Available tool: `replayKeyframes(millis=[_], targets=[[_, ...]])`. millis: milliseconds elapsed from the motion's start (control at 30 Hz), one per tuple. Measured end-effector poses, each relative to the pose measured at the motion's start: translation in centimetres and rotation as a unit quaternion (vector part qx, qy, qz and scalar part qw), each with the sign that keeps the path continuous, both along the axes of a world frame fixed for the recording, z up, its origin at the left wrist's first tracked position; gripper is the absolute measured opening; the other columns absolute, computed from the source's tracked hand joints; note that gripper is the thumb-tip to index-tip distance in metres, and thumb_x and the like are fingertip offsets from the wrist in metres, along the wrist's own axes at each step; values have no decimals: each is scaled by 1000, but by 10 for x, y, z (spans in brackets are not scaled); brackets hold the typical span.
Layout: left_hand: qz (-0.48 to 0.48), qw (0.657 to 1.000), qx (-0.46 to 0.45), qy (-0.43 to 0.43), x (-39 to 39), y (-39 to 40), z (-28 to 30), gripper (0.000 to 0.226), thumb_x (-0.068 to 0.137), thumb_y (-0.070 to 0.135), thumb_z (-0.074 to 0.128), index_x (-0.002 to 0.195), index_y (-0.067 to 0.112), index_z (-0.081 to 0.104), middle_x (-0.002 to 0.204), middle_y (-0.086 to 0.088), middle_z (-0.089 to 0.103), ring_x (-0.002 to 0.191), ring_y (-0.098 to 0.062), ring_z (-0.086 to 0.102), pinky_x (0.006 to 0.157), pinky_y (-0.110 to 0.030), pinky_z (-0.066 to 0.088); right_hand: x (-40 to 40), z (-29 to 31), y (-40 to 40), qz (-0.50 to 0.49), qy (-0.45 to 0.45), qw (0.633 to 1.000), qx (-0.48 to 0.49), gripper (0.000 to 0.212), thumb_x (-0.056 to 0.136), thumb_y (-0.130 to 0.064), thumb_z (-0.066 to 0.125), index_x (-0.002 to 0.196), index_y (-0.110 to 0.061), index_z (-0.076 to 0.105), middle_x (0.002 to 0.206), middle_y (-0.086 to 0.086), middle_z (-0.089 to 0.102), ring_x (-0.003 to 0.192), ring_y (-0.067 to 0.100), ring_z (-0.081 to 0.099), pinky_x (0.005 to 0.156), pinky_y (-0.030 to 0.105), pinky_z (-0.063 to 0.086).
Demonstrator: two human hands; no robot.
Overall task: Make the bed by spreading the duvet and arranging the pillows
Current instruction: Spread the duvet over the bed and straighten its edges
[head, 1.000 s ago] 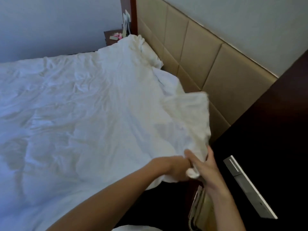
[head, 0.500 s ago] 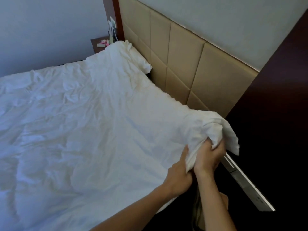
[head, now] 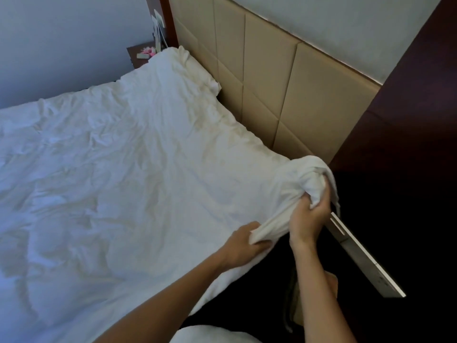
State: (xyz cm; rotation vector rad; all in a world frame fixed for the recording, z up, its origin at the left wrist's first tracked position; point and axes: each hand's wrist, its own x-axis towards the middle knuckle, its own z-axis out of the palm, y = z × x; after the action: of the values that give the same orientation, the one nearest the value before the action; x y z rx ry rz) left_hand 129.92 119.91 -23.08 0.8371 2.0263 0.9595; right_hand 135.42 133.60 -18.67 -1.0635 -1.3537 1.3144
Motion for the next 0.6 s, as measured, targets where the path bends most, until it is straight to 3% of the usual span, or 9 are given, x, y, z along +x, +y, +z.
replayKeyframes(millis=[133,267,333,400,500,600], targets=[[32,997,-59,35,-27,-32,-17,15,92,31,60,101,19,60,104,0,68,97,-21,63,81,-31,45,-32,2,-12,38,12,999,-17,50,92,-6,39,137,-23,54,136,-3,58,127,10,53,109,40,44],[60,988,-125,72,-55,-54,-27,25,99,28,50,76,17,49,82,0,58,78,-19,55,60,-26,34,-56,10,-13,39,30,998,-27,45,94,-8,37,131,-24,56,129,-7,61,121,7,56,107,38,45],[80,980,-152,99,-72,-65,-33,23,99,28,46,82,16,56,88,-6,64,84,-25,59,68,-30,39,-67,16,-14,44,36,998,-22,41,96,-8,38,131,-20,56,127,-6,60,118,6,57,106,32,46],[99,967,-185,147,-94,-75,-37,23,96,23,44,102,12,63,107,-16,66,100,-35,61,82,-36,47,-82,17,-16,52,44,996,-50,39,98,-12,39,133,-22,54,127,-5,60,117,9,58,103,31,47],[148,944,-212,205,-138,-88,-25,42,92,17,45,134,15,52,130,-23,55,119,-41,53,99,-44,44,-105,18,-18,39,65,989,-130,33,97,-22,43,127,-31,54,128,-3,59,116,16,59,101,40,49],[165,934,-167,270,-182,-95,-6,25,92,17,44,113,15,57,114,-19,63,103,-40,58,79,-41,48,-130,26,-12,13,122,960,-252,40,99,-17,45,135,-34,46,130,-2,54,112,21,60,82,36,59]])
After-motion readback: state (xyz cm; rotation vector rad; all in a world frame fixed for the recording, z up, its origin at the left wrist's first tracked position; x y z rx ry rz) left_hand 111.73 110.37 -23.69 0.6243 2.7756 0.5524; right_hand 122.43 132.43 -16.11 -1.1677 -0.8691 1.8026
